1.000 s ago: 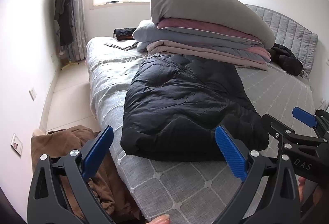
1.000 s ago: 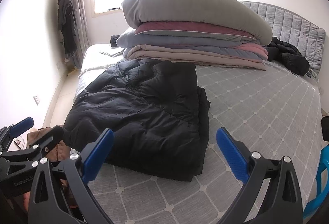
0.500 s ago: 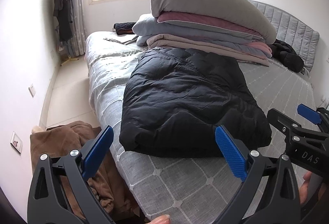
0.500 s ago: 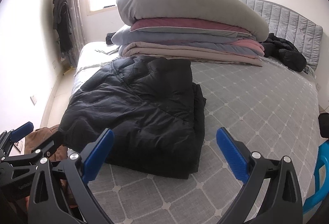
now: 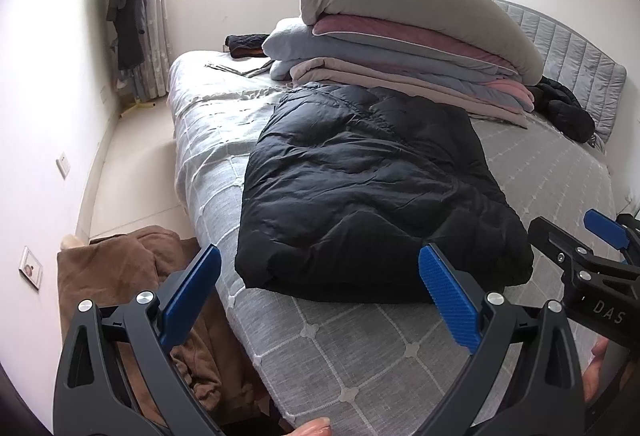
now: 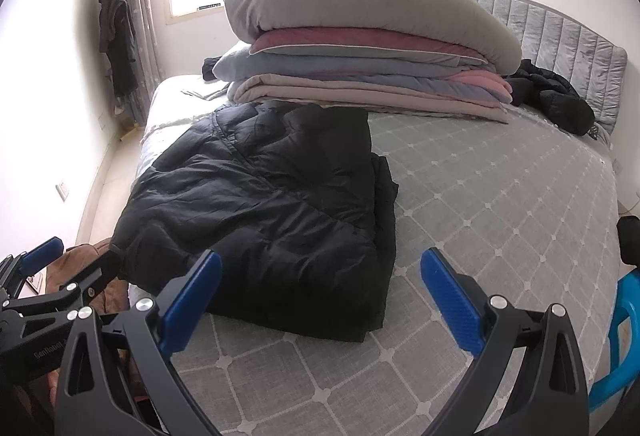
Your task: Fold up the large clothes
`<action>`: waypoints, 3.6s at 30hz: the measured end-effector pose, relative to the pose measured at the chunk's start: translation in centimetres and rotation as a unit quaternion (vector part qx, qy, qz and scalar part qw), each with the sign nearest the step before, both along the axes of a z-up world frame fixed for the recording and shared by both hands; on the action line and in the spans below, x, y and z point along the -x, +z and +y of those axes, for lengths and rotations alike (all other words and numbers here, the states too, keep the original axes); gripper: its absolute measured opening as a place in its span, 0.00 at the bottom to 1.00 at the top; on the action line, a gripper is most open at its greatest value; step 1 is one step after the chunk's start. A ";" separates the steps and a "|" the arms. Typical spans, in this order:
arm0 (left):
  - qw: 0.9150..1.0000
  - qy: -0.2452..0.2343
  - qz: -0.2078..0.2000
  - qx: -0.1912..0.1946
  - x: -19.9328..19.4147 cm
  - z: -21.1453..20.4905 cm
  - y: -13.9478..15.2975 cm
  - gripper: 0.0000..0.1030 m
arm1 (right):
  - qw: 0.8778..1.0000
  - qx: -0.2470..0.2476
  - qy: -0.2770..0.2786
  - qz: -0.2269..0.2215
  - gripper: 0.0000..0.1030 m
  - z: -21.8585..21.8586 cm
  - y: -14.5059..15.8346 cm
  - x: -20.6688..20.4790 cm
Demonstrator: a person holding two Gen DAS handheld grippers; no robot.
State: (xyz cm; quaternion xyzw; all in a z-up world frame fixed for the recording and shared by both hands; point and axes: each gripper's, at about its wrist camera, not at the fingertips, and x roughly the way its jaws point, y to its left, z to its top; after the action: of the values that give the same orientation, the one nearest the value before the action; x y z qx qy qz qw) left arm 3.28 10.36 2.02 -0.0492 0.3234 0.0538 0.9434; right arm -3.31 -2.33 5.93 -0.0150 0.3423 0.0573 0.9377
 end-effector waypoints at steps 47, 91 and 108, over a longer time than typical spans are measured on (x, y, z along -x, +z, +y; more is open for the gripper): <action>1.000 0.000 0.015 -0.008 -0.3 -0.2 -0.7 0.93 | 1.000 0.004 0.011 0.025 0.93 0.9 -1.0 0.1; 1.000 -0.004 0.017 -0.007 -1.3 0.1 -0.5 0.93 | 0.999 0.003 0.016 0.029 0.93 0.5 -0.8 0.2; 1.000 -0.005 0.013 -0.011 -1.1 -0.2 -0.3 0.93 | 0.999 0.004 0.016 0.031 0.93 0.5 -0.9 0.4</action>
State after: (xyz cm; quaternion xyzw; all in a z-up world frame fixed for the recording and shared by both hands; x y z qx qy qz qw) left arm 4.35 10.15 1.75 -0.0369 0.3351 0.0535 0.9399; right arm -3.73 -1.85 5.08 -0.0221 0.3713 0.0718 0.9255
